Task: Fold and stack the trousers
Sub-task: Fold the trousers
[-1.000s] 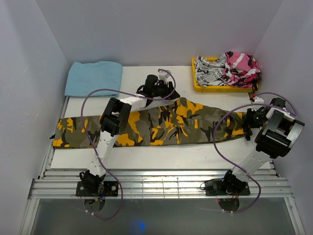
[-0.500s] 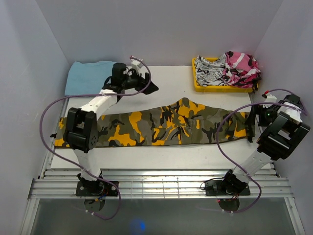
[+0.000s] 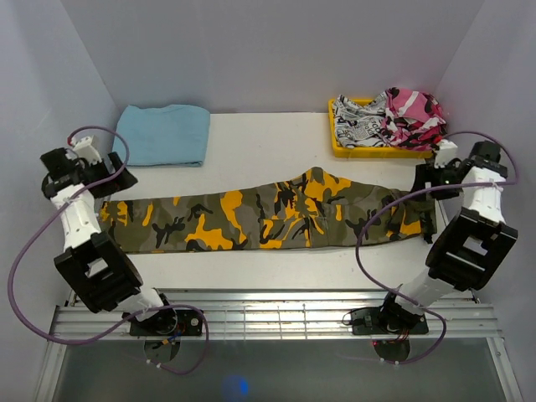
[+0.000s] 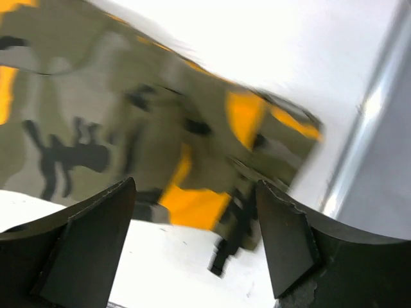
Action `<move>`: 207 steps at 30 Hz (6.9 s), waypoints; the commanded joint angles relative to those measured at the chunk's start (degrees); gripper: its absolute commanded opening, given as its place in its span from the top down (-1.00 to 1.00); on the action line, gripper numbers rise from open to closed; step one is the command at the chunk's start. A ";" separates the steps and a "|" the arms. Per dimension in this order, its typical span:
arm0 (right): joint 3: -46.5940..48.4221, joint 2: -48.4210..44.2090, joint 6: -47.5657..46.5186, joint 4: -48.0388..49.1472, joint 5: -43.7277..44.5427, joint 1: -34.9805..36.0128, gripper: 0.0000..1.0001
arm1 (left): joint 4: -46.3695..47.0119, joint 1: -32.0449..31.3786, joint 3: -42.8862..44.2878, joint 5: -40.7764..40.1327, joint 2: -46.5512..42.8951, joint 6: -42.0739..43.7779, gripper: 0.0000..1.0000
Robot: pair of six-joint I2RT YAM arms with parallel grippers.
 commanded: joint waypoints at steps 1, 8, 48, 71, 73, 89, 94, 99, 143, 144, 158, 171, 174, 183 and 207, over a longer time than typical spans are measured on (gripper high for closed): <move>-1.92 -2.77 -0.91 -0.79 -3.06 9.78 -0.58 | -13.02 8.39 -1.13 2.85 -3.59 10.01 -0.96; -3.24 7.59 5.07 5.89 1.33 17.54 -0.40 | -16.91 18.01 -2.72 4.47 1.15 14.06 -0.96; -1.93 13.05 -0.55 3.54 10.04 2.86 -0.35 | 2.60 6.59 -8.35 -0.54 28.84 5.46 -0.01; 4.75 3.56 -1.43 -9.82 -3.32 4.97 -0.96 | -25.87 12.93 24.45 13.77 13.14 18.54 1.00; 5.19 2.51 -1.70 -9.82 -2.27 4.70 -0.96 | -26.49 9.43 23.04 16.66 11.19 18.64 1.00; 0.72 8.57 -1.79 -8.95 0.64 -3.03 -0.80 | 6.45 -36.19 1.96 3.26 -0.25 -21.25 1.00; 1.24 10.68 1.03 -8.95 -0.86 -3.03 -0.80 | 12.26 -47.61 1.06 -7.63 7.74 -27.85 1.00; 2.21 10.07 1.12 -9.47 0.20 -3.03 -0.80 | 15.78 -52.73 1.24 -14.77 17.49 -32.16 1.00; 1.77 9.19 -0.99 -9.65 1.69 -3.03 -0.80 | 14.81 -65.30 -1.48 -17.07 19.79 -32.87 0.49; 1.85 9.19 -1.08 -9.74 1.78 -3.03 -0.80 | 15.17 -65.48 -1.40 -16.63 19.80 -32.87 0.33; 3.08 8.39 -0.64 -10.00 1.96 -3.29 -0.80 | 7.53 -48.89 -6.83 -11.18 -1.09 -28.39 -0.89; 5.37 8.84 -1.08 -14.83 -10.51 -4.44 -0.81 | 2.60 -7.40 -16.95 10.00 -5.09 -3.70 -0.96; 7.30 7.26 0.32 -16.06 -15.53 -1.28 -0.96 | 2.42 -3.44 -16.95 13.78 0.18 -0.26 -0.96; 9.07 7.16 7.44 -9.39 -22.03 14.80 -0.43 | 5.06 -2.55 -18.18 27.21 11.70 3.44 -0.75; 7.29 0.93 2.62 -8.67 -2.32 0.40 -0.44 | 12.08 -19.05 -17.74 25.91 -2.36 -3.33 -0.18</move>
